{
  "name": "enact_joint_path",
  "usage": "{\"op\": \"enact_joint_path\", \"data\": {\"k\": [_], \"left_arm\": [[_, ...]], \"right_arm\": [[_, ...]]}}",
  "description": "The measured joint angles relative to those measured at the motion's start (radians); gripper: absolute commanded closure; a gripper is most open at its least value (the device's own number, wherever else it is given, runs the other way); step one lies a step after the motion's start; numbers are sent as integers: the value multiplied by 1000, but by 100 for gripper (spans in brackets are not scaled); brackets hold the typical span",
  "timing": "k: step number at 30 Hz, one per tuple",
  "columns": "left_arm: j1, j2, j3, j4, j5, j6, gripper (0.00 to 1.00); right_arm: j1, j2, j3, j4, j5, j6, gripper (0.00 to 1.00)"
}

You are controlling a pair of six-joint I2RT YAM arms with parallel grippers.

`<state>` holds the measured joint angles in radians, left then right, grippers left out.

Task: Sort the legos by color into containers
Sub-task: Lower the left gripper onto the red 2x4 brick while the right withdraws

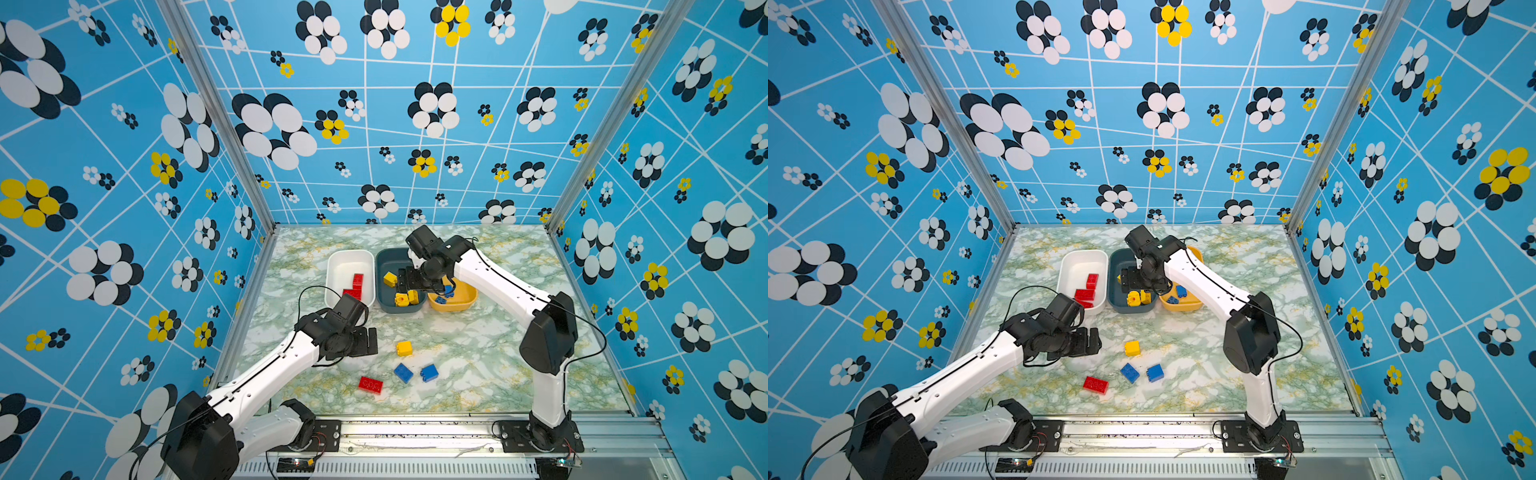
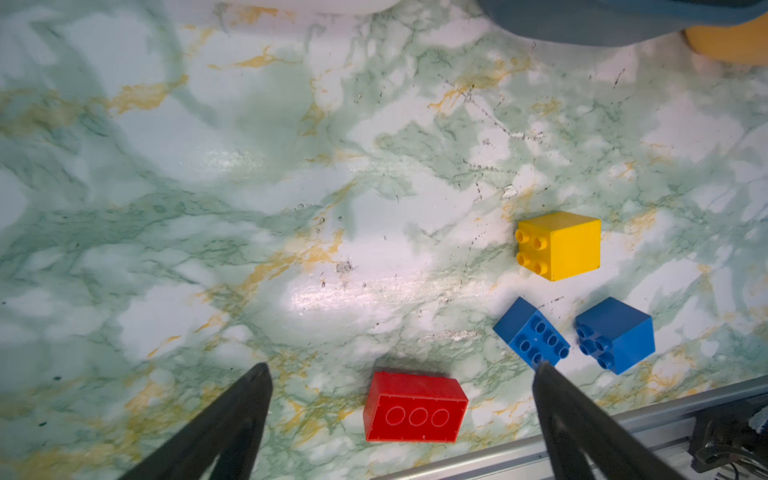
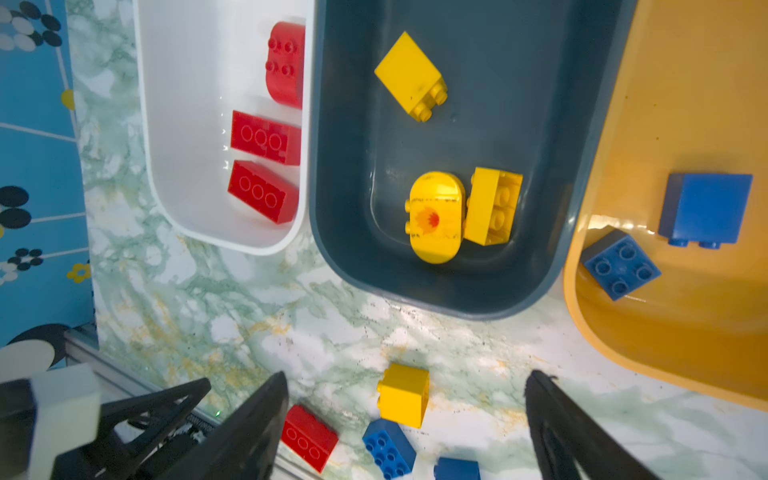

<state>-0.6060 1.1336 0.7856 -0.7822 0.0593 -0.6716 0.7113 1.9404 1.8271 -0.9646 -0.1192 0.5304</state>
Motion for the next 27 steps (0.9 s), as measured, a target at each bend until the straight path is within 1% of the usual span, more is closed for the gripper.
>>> {"op": "enact_joint_path", "data": {"k": [6, 10, 12, 16, 21, 27], "left_arm": [[-103, 36, 0, -35, -24, -18, 1], [-178, 82, -1, -35, -35, -25, 1], [-216, 100, -10, -32, -39, -30, 1], [-263, 111, -43, -24, -45, -51, 1], [-306, 117, -80, -5, -46, -70, 1], [-348, 148, -86, 29, -49, -77, 0]], "right_arm": [[0, -130, -220, 55, -29, 5, 6], [0, -196, -327, 63, -39, 9, 6], [0, -229, -363, 67, -42, 13, 6], [0, -290, -411, 71, -41, 27, 5], [0, -351, -454, 79, -40, 35, 5], [0, -398, -506, 84, -39, 48, 4]]}}
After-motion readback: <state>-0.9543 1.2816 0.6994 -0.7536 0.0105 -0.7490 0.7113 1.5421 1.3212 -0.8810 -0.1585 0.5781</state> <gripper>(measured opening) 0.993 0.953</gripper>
